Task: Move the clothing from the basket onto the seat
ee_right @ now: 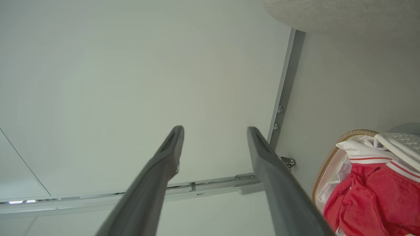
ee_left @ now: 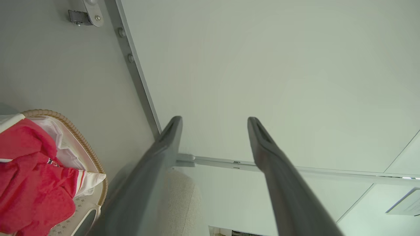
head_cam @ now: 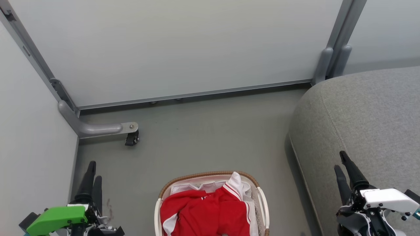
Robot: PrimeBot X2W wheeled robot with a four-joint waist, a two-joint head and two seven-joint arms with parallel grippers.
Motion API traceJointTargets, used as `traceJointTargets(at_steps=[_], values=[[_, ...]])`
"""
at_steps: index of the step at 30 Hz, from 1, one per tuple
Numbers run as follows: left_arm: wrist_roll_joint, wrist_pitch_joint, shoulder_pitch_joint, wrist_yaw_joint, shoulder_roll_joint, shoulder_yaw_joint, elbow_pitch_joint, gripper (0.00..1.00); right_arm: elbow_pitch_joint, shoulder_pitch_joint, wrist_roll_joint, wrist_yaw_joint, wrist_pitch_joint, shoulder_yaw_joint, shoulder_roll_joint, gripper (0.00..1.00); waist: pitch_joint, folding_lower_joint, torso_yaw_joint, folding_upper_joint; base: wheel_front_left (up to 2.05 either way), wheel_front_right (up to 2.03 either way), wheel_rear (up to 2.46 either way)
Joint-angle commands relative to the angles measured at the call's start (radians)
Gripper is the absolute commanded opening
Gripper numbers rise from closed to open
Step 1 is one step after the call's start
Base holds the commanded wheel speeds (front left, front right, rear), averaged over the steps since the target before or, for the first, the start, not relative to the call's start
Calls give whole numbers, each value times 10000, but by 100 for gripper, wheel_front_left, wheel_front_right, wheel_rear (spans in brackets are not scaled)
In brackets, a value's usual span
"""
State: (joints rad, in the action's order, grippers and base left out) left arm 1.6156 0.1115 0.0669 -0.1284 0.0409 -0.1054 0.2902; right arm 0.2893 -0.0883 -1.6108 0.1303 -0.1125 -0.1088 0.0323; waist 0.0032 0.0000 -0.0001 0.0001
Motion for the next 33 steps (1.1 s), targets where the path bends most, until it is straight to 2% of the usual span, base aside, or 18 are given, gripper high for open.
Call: traceJointTargets(at_steps=[1, 10, 17, 24, 33], values=[[-49, -136, 129, -5, 23, 144, -162, 100, -149, -81, 67, 2, 137, 62, 49, 100, 3, 0, 0, -1, 0, 0, 0], [-325, -572, 69, -8, 34, 558, -244, 100, -137, 0, 560, 2, 575, 64, 69, 100, 11, 0, 1, -1, 0, 0, 0], [-964, -891, 86, -10, 42, 718, -365, 100, -277, 18, 1518, 3, 896, -69, 84, 100, 13, 0, 5, -1, 0, 0, 0], [-2206, -1174, 168, -13, 50, 865, -832, 100, -669, 42, 3055, 3, 1179, -212, 99, 100, 15, 0, 22, -1, 0, 0, 0], [-4414, -1532, 214, -16, 59, 1103, -1484, 100, -1286, 104, 5227, 3, 1538, -242, 112, 100, 36, 0, 48, -1, 0, 0, 0]])
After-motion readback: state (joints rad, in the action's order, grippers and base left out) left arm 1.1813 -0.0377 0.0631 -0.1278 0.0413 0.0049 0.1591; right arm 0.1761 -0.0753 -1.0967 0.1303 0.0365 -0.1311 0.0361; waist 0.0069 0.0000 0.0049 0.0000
